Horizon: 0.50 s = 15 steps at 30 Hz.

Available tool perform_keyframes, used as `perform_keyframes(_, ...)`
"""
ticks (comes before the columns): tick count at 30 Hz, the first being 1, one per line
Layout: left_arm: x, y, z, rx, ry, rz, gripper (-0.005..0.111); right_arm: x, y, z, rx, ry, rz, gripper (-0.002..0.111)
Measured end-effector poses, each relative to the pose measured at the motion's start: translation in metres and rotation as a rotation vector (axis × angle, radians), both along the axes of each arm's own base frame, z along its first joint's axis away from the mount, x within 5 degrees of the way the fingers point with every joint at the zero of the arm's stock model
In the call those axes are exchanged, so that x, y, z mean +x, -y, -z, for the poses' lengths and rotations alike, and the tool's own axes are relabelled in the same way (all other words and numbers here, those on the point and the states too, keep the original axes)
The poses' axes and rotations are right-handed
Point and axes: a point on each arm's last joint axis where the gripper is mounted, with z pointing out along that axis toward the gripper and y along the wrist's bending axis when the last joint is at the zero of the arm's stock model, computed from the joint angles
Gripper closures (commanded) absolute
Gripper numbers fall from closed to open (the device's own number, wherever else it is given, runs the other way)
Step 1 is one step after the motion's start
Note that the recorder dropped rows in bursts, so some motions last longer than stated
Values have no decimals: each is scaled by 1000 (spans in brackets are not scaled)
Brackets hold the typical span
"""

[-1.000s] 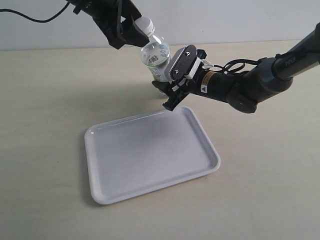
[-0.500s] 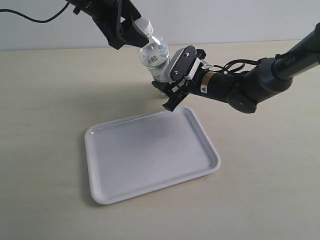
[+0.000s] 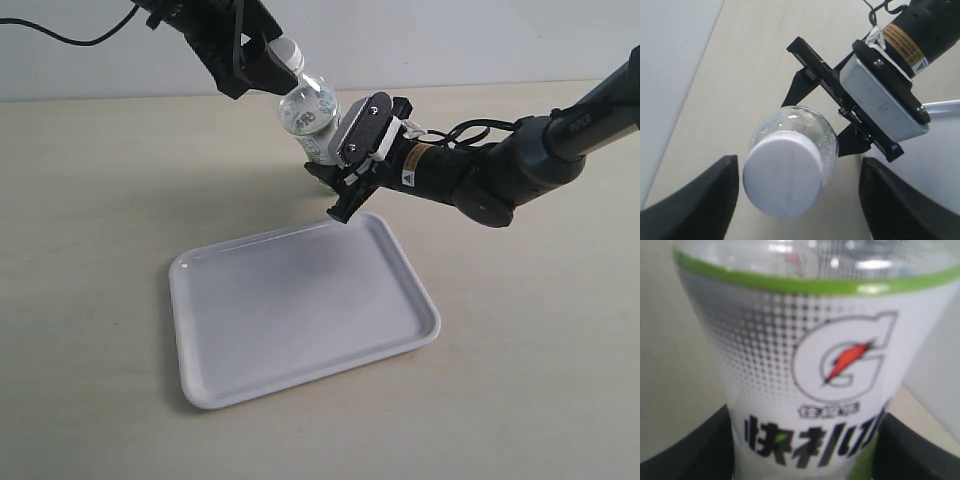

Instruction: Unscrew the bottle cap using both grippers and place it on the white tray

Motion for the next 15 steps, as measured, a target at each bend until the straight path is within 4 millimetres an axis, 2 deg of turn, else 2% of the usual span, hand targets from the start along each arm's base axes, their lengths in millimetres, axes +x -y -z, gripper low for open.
perform_keyframes(15, 4, 2, 11, 17, -5, 15, 41, 0, 0, 0, 4, -3, 7, 108)
